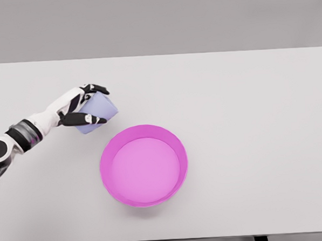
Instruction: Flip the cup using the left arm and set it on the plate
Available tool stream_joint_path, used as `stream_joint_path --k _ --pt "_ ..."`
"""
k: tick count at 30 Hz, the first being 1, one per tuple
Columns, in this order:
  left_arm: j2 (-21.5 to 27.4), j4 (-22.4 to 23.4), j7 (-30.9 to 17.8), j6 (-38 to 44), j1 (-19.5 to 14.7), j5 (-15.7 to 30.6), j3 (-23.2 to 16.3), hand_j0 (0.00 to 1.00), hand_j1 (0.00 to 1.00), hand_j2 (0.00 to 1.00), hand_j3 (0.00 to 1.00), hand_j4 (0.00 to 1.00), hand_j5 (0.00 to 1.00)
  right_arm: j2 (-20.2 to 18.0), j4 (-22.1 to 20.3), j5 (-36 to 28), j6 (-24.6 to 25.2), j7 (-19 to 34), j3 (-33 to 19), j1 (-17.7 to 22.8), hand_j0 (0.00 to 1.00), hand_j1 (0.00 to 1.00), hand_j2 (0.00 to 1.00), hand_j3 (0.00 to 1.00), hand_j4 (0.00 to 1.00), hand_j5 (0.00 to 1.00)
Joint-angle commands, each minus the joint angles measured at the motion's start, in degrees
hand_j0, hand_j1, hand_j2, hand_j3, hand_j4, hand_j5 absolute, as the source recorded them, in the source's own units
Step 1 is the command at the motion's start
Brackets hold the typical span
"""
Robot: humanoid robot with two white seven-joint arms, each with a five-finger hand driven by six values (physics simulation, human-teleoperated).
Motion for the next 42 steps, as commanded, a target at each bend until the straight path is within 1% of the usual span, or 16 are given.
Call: stream_joint_path --k 1,2,3,6,9,12,13,15,17,22,26,29,34,36,38,42 --pt "0.5 -2.0 -0.9 -4.7 0.2 -0.6 3.8 0.42 0.42 0.42 0.42 0.42 0.42 0.0 0.0 0.0 0.0 0.0 0.0 0.0 1.00 1.00 1.00 1.00 1.00 1.00" --pt "0.7 -3.2 -1.0 -7.6 0.5 -0.6 4.5 0.42 0.42 0.42 0.42 0.42 0.42 0.0 0.1 0.0 0.0 0.0 0.0 0.0 1.00 1.00 1.00 1.00 1.00 1.00" --pt "1.8 -4.3 -1.0 -10.5 1.8 -0.5 5.6 0.42 0.42 0.42 0.42 0.42 0.42 0.0 0.0 0.0 0.0 0.0 0.0 0.0 1.00 1.00 1.00 1.00 1.00 1.00" --pt "2.0 -8.0 -1.1 -19.8 5.2 -0.6 7.9 0.42 0.42 0.42 0.42 0.42 0.42 0.0 0.0 0.0 0.0 0.0 0.0 0.0 1.00 1.00 1.00 1.00 1.00 1.00" --pt "1.8 -9.6 -1.4 -27.7 6.9 -0.8 8.0 0.41 0.41 0.41 0.41 0.41 0.41 0.0 0.0 0.0 0.0 0.0 0.0 0.0 1.00 1.00 1.00 1.00 1.00 1.00" --pt "0.9 -10.1 -1.4 -35.1 8.4 -3.1 8.1 0.40 0.40 0.40 0.40 0.40 0.40 0.0 0.0 0.0 0.0 0.0 0.0 0.0 1.00 1.00 1.00 1.00 1.00 1.00" --pt "0.0 -10.1 -1.4 -35.1 8.9 -4.0 8.1 0.38 0.38 0.38 0.38 0.38 0.38 0.0 0.0 0.0 0.1 0.0 0.0 0.0 1.00 1.00 1.00 1.00 1.00 1.00" --pt "-3.1 -10.1 -1.4 -35.1 9.8 -5.4 8.0 0.37 0.37 0.37 0.37 0.37 0.37 0.0 0.0 0.0 0.0 0.0 0.0 0.0 1.00 1.00 1.00 1.00 1.00 1.00" --pt "-5.1 -10.1 -1.4 -35.1 10.9 -5.4 7.9 0.37 0.37 0.37 0.37 0.37 0.37 0.0 0.0 0.0 0.0 0.0 0.0 0.0 1.00 1.00 1.00 1.00 1.00 1.00" --pt "-12.2 -10.2 -1.2 -35.1 14.3 -5.4 7.4 0.38 0.38 0.38 0.38 0.38 0.38 0.0 0.0 0.0 0.0 0.0 0.0 0.0 1.00 1.00 1.00 1.00 1.00 1.00" --pt "-17.3 -10.2 0.1 -35.1 16.4 -5.3 7.4 0.38 0.38 0.38 0.38 0.38 0.38 0.0 0.0 0.0 0.0 0.0 0.0 0.0 1.00 1.00 1.00 1.00 1.00 1.00" --pt "-21.2 -10.2 0.1 -35.1 18.6 -5.4 8.0 0.40 0.40 0.40 0.40 0.40 0.40 0.0 0.0 0.0 0.0 0.0 0.0 0.0 1.00 1.00 1.00 1.00 1.00 1.00" --pt "-21.9 -10.2 0.4 -35.1 21.6 -4.7 8.0 0.40 0.40 0.40 0.40 0.40 0.40 0.0 0.0 0.0 0.0 0.0 0.0 0.0 1.00 1.00 1.00 1.00 1.00 1.00" --pt "-22.2 -10.2 0.4 -35.1 22.9 -3.0 8.0 0.41 0.41 0.41 0.41 0.41 0.41 0.0 0.0 0.0 0.0 0.0 0.0 0.0 1.00 1.00 1.00 1.00 1.00 1.00" --pt "-22.3 -10.2 0.4 -35.1 23.6 -0.2 7.6 0.41 0.41 0.41 0.41 0.41 0.41 0.0 0.0 0.0 0.0 0.0 0.0 0.0 1.00 1.00 1.00 1.00 1.00 1.00" --pt "-22.4 -10.2 0.4 -35.1 23.8 0.1 7.7 0.42 0.42 0.42 0.42 0.42 0.42 0.0 0.0 0.0 0.1 0.0 0.0 0.0 1.00 1.00 1.00 1.00 1.00 1.00"
